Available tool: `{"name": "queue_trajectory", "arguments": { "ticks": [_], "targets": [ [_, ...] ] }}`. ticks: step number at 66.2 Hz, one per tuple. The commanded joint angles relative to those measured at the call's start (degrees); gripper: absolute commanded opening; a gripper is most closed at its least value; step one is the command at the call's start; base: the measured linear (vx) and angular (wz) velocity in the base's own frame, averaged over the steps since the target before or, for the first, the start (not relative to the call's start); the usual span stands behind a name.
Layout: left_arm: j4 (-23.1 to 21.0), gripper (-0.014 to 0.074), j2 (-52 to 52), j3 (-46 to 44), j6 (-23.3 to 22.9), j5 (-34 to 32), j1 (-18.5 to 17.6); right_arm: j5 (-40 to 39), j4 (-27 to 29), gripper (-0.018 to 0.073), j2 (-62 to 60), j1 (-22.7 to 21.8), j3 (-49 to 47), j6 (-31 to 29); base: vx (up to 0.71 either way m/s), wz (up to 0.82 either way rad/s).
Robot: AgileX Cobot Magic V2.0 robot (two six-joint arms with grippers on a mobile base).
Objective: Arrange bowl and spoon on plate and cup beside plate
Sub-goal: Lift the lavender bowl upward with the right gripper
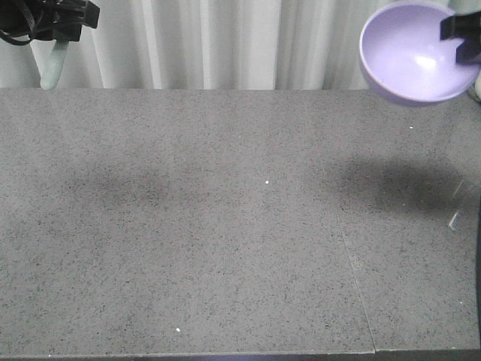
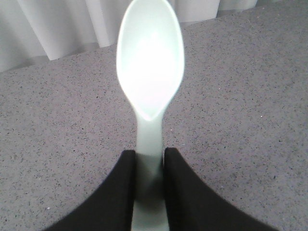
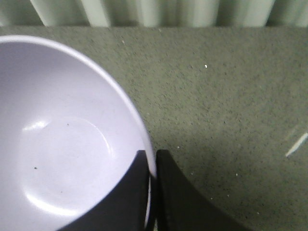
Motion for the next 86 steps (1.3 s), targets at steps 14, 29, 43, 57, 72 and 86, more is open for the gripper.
{"name": "queue_trajectory", "arguments": {
  "ticks": [14, 29, 43, 57, 72, 86],
  "targets": [
    [-0.5, -0.0006, -2.6, -1.8, 0.0, -3.8, -0.3, -3.8, 1.1, -0.0006, -6.7, -0.2, -1.8, -1.2, 0.0, 0.0],
    [-0.5, -0.0006, -2.6, -1.8, -0.1, -3.6, -0.3, -2.7, 0.0, -0.0006, -6.9, -0.2, -1.8, -1.1, 0.0, 0.0],
    [-0.5, -0.0006, -2.6, -1.8, -0.1, -3.6, -0.3, -2.7, 0.1, -0.0006, -6.9, -0.2, -1.8, -1.1, 0.0, 0.0],
    [-0.5, -0.0006, -2.6, -1.8, -0.1, -3.6, -0.3, -2.7, 0.1, -0.0006, -6.9, -0.2, -1.8, -0.9, 0.0, 0.0],
    [-0.5, -0.0006, -2.6, -1.8, -0.1, -3.6, -0.3, -2.7, 0.1, -0.0006, -6.9, -0.2, -1.8, -0.9, 0.0, 0.0],
    [-0.5, -0.0006, -2.6, -1.8, -0.1, -3.6, -0.3, -2.7, 0.1, -0.0006, -6.9, -0.2, -1.8, -0.7, 0.0, 0.0]
  ]
}}
